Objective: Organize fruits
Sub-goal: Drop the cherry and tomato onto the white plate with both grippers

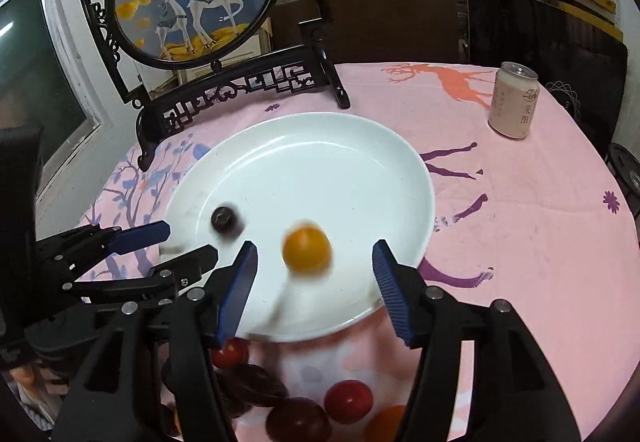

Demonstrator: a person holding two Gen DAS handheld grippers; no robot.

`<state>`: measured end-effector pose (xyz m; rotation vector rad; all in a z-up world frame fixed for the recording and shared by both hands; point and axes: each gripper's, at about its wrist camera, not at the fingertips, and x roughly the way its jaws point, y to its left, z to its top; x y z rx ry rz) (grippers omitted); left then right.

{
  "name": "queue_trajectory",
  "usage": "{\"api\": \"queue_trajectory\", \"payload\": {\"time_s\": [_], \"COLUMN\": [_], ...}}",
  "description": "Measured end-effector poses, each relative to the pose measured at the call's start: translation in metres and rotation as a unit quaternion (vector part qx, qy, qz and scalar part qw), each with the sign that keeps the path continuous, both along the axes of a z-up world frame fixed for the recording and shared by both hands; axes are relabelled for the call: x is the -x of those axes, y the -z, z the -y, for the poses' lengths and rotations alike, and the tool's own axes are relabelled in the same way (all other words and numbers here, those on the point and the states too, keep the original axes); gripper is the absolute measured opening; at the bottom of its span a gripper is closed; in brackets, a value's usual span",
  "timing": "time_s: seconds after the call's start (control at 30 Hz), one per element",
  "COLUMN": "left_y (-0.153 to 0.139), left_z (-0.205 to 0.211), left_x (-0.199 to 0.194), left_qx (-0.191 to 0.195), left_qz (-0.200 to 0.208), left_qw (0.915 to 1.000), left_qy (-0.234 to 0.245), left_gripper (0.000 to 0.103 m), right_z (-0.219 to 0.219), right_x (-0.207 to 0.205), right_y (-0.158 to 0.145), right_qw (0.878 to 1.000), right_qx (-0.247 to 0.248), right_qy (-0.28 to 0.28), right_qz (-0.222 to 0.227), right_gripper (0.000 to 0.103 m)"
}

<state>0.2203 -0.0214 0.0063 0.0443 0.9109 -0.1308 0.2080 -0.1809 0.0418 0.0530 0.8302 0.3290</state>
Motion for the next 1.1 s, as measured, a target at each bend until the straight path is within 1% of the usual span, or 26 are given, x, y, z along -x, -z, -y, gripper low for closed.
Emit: {"api": "queue_trajectory", "payload": {"time_s": [0.1,0.17,0.23,0.4,0.5,0.57,0.6,0.7,0.8,0.83,0.9,0.93,0.97,1.03,1.1], "left_y": [0.0,-0.002,-0.005,-0.012,-0.012,-0.011,-0.009,-0.006,-0.004,-0.002,0.004,0.008,0.01,0.01,0.009], "left_z": [-0.004,-0.009,-0.013,-0.028,-0.039,-0.046,-0.051,-0.061,-0.074,-0.078,-0.087,-0.09,-0.091,-0.086,-0.076], "left_x": [0.002,0.007,0.012,0.027,0.046,0.06,0.07,0.094,0.128,0.136,0.15,0.157,0.163,0.173,0.18], "left_qx": [-0.009,-0.018,-0.019,-0.022,-0.031,-0.028,-0.024,-0.021,-0.017,-0.012,0.007,0.019,0.023,0.016,0.005], "left_qz": [0.005,0.014,0.02,0.034,0.042,0.044,0.043,0.045,0.06,0.061,0.055,0.049,0.049,0.059,0.069], "left_qw": [0.9999,0.9997,0.9994,0.9985,0.9974,0.997,0.997,0.9966,0.995,0.9946,0.9945,0.9948,0.9951,0.9954,0.9961], "left_qy": [-0.004,-0.013,-0.019,-0.036,-0.05,-0.056,-0.06,-0.067,-0.078,-0.083,-0.089,-0.087,-0.083,-0.074,-0.054], "left_gripper": [0.061,0.064,0.067,0.068,0.07,0.075,0.076,0.076,0.083,0.085,0.085,0.085,0.085,0.085,0.085], "right_z": [0.006,0.01,0.013,0.019,0.026,0.031,0.036,0.05,0.063,0.067,0.078,0.082,0.088,0.095,0.1], "right_x": [0.001,0.004,0.007,0.02,0.039,0.049,0.056,0.073,0.09,0.094,0.106,0.11,0.116,0.122,0.125], "right_y": [0.002,0.004,0.004,-0.002,-0.007,-0.009,-0.009,-0.005,-0.002,-0.001,0.001,0.002,0.005,0.01,0.012], "right_qw": [1.0,1.0,1.0,1.0,0.999,0.999,0.998,0.998,0.996,0.996,0.994,0.993,0.992,0.991,0.99], "right_qx": [-0.006,-0.006,-0.007,-0.017,-0.011,-0.008,-0.01,-0.023,-0.032,-0.034,-0.045,-0.051,-0.058,-0.069,-0.077], "right_qy": [0.002,0.009,0.012,0.016,0.023,0.031,0.038,0.052,0.071,0.077,0.092,0.097,0.104,0.112,0.118], "right_qz": [-0.003,-0.004,-0.003,0.005,0.025,0.035,0.039,0.04,0.04,0.041,0.042,0.041,0.038,0.029,0.024], "right_gripper": [0.06,0.06,0.06,0.06,0.062,0.07,0.072,0.072,0.072,0.072,0.072,0.072,0.072,0.072,0.072]}}
